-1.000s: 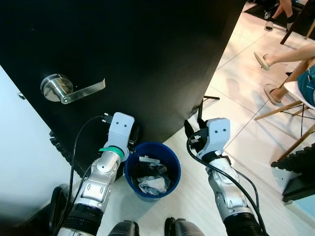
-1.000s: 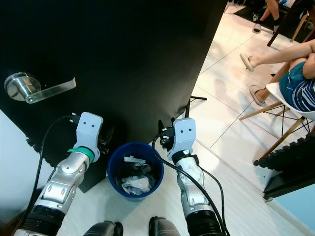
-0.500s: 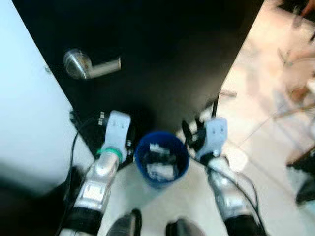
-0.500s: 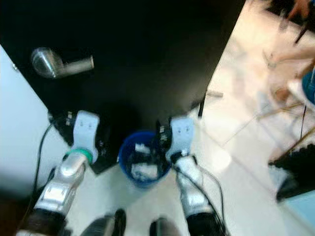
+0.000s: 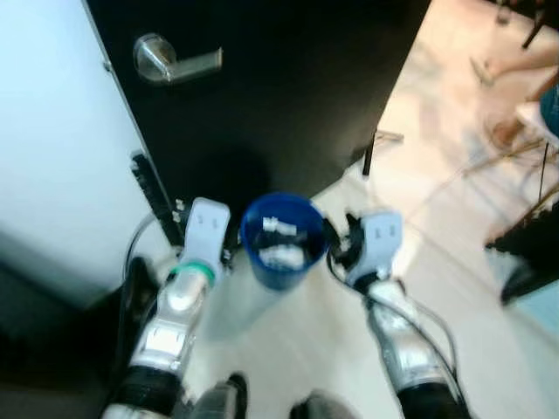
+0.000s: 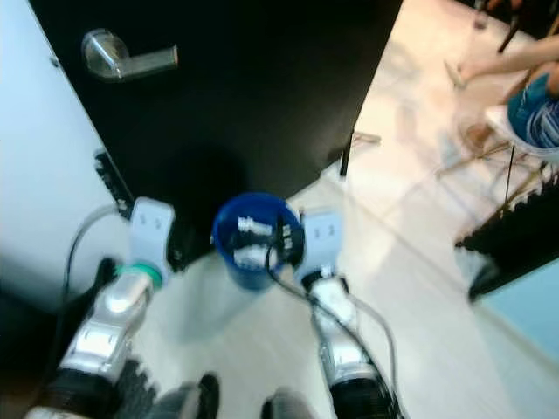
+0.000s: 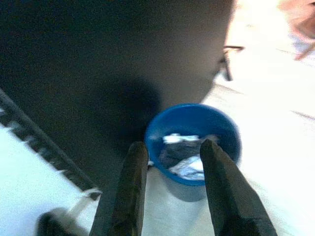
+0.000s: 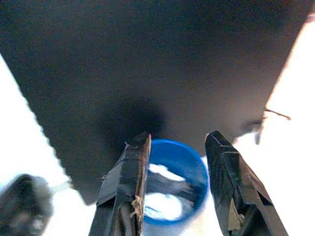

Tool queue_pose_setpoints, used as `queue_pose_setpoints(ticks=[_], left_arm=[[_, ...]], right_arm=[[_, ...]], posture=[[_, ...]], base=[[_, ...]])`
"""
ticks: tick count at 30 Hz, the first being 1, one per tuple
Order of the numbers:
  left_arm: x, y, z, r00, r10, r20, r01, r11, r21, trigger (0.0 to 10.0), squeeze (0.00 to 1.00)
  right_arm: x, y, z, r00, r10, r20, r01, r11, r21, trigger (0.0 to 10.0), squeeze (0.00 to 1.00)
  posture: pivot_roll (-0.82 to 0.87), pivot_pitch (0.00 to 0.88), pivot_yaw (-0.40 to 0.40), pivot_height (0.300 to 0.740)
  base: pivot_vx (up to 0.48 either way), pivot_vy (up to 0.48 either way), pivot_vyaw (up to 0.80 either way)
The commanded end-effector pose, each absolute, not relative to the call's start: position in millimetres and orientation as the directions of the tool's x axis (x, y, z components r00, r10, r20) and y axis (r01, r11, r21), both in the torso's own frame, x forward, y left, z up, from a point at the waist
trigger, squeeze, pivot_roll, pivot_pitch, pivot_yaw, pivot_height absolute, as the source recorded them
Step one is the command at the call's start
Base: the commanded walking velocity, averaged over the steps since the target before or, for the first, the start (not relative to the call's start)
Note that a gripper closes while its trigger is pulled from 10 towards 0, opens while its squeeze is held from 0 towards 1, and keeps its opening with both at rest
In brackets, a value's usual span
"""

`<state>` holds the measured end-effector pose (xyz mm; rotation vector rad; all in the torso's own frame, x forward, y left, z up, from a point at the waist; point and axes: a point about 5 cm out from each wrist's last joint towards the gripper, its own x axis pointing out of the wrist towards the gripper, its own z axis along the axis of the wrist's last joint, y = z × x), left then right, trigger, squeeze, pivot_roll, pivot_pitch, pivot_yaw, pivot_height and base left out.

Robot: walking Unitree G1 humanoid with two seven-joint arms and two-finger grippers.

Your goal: Clean up the room

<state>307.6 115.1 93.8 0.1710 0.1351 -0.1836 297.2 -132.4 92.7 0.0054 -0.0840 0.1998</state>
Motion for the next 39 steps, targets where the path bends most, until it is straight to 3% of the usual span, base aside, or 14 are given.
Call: queue_pose_setpoints(ticks=[1, 18, 26, 29, 39], left_arm=[[305, 117, 88, 0.970, -0.171, -0.171, 0.199, 0.967, 0.162, 10.0, 0.00], [306, 116, 88, 0.969, -0.177, -0.171, 0.205, 0.965, 0.163, 10.0, 0.00], [306, 114, 85, 0.961, -0.192, -0.198, 0.224, 0.962, 0.155, 10.0, 0.00], [303, 110, 74, 0.933, -0.245, -0.263, 0.292, 0.944, 0.156, 10.0, 0.00], [302, 110, 69, 0.923, -0.254, -0.289, 0.313, 0.933, 0.177, 10.0, 0.00]], right_arm=[[294, -132, 86, 0.980, 0.192, 0.054, -0.193, 0.981, 0.002, 10.0, 0.00], [294, -133, 84, 0.983, 0.181, 0.042, -0.181, 0.983, 0.004, 10.0, 0.00], [292, -134, 78, 0.984, 0.180, 0.015, -0.180, 0.984, 0.006, 10.0, 0.00], [287, -139, 59, 0.983, 0.171, -0.060, -0.171, 0.985, 0.000, 10.0, 0.00], [286, -142, 52, 0.983, 0.160, -0.087, -0.161, 0.987, -0.002, 10.0, 0.00]], posture=[[-0.02, 0.045, 0.013, 0.740], [-0.02, 0.045, 0.016, 0.740], [-0.02, 0.042, 0.016, 0.740], [-0.02, 0.029, 0.018, 0.740], [-0.02, 0.021, 0.022, 0.740]], base=[[-0.364, 0.000, 0.00], [-0.356, 0.000, 0.00], [0.000, 0.000, 0.00], [0.000, 0.000, -0.75], [0.000, 0.000, -0.75]])
